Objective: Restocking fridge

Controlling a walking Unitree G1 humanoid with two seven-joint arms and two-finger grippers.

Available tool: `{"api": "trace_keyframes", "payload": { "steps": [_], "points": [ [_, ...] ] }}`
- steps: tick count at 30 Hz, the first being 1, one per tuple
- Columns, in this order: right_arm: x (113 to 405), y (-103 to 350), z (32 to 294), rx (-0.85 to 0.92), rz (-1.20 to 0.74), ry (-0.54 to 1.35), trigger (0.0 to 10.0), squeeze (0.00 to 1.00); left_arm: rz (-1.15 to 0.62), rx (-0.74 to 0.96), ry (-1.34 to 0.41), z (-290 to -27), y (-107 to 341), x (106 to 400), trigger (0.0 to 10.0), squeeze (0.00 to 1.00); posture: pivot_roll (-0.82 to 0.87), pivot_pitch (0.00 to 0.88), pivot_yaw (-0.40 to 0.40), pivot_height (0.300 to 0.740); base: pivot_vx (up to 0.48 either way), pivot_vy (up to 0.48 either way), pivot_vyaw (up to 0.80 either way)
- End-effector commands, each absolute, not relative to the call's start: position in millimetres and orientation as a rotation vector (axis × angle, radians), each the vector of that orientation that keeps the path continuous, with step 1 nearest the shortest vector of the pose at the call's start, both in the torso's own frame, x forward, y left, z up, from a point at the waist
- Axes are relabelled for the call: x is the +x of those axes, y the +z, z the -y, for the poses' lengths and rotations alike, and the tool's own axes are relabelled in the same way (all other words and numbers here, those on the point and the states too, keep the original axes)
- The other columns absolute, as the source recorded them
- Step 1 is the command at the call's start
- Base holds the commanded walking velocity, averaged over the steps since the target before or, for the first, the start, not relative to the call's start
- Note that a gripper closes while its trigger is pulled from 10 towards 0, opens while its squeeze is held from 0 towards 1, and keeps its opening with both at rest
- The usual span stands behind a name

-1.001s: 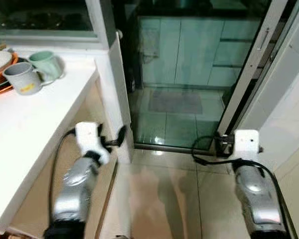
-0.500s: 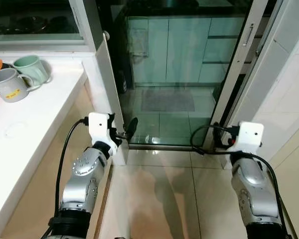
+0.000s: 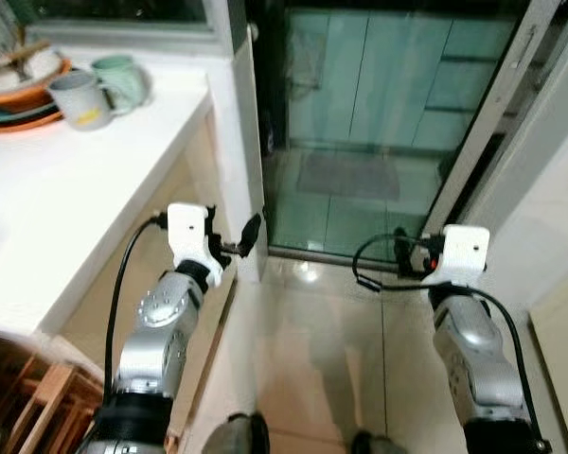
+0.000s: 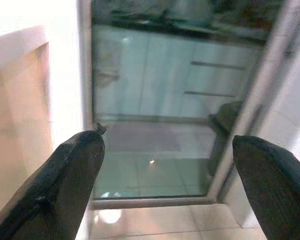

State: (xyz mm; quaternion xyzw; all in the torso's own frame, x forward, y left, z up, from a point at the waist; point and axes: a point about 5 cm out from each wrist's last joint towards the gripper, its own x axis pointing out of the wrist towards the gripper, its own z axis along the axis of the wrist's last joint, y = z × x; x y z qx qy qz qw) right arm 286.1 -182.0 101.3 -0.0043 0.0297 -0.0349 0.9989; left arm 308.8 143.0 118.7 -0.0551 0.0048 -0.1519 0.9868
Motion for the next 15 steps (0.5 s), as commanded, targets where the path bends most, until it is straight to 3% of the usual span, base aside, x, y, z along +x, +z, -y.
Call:
{"api": "trace_keyframes", "payload": {
  "steps": [1,15],
  "points": [
    [282.9,93.1,186.6,-0.021,-0.107,-0.081,10.0,0.00,-0.005,-0.104,-0.300,-142.7,119.7,308.5,10.0,0.00,-0.13,0.000,0.079,0.740,-0.379,0.000,0.00],
    [280.0,90.2,188.4,-0.026,-0.121,-0.083,10.0,0.00,-0.006,-0.110,-0.309,-139.0,119.1,307.2,10.0,0.00,-0.13,0.000,0.080,0.740,-0.378,0.000,0.00]
  ]
}}
